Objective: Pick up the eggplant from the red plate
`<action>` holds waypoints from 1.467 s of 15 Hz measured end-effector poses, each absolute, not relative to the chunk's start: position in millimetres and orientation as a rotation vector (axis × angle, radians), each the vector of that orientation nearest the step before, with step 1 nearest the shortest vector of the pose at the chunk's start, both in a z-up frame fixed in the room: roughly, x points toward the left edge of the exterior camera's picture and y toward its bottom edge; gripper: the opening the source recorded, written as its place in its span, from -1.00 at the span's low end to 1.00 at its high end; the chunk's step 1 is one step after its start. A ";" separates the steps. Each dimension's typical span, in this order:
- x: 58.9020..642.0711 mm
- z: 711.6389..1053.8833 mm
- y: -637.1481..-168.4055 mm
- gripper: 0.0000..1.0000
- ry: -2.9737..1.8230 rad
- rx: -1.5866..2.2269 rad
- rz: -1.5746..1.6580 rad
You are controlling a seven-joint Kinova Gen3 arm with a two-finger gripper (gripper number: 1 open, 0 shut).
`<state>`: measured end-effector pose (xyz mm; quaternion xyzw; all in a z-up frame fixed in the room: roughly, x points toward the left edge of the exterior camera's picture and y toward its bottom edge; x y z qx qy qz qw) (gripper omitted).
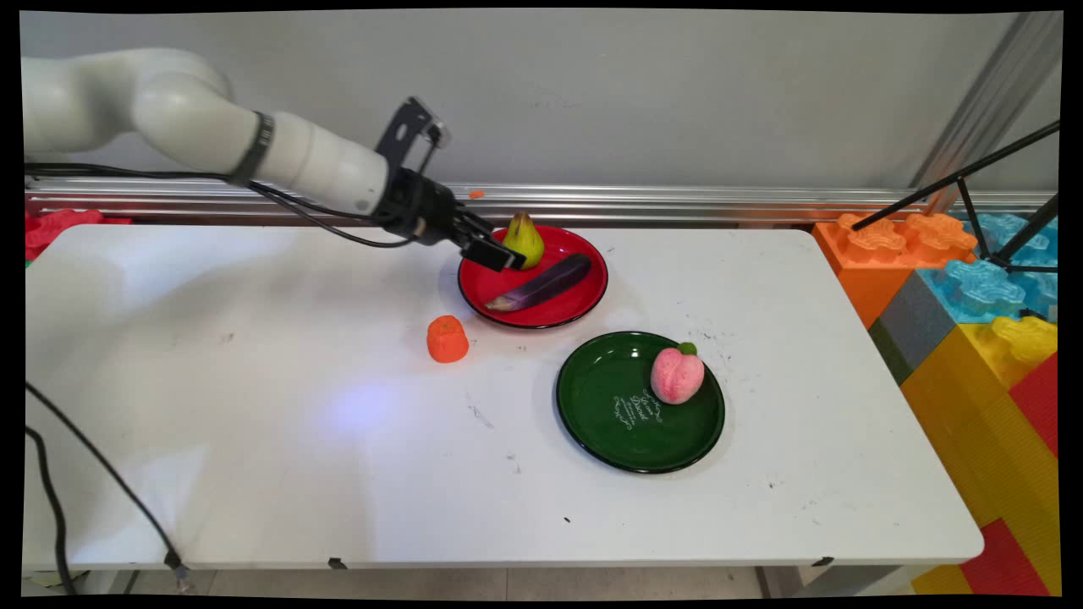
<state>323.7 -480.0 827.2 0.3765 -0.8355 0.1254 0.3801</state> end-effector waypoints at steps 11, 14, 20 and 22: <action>292.5 772.6 -518.2 1.00 -2.180 1.021 0.351; 289.4 763.0 -522.5 1.00 -2.190 1.029 0.348; 282.6 745.0 -529.1 1.00 -2.207 1.042 0.337; 281.7 740.4 -530.2 1.00 -2.213 1.046 0.333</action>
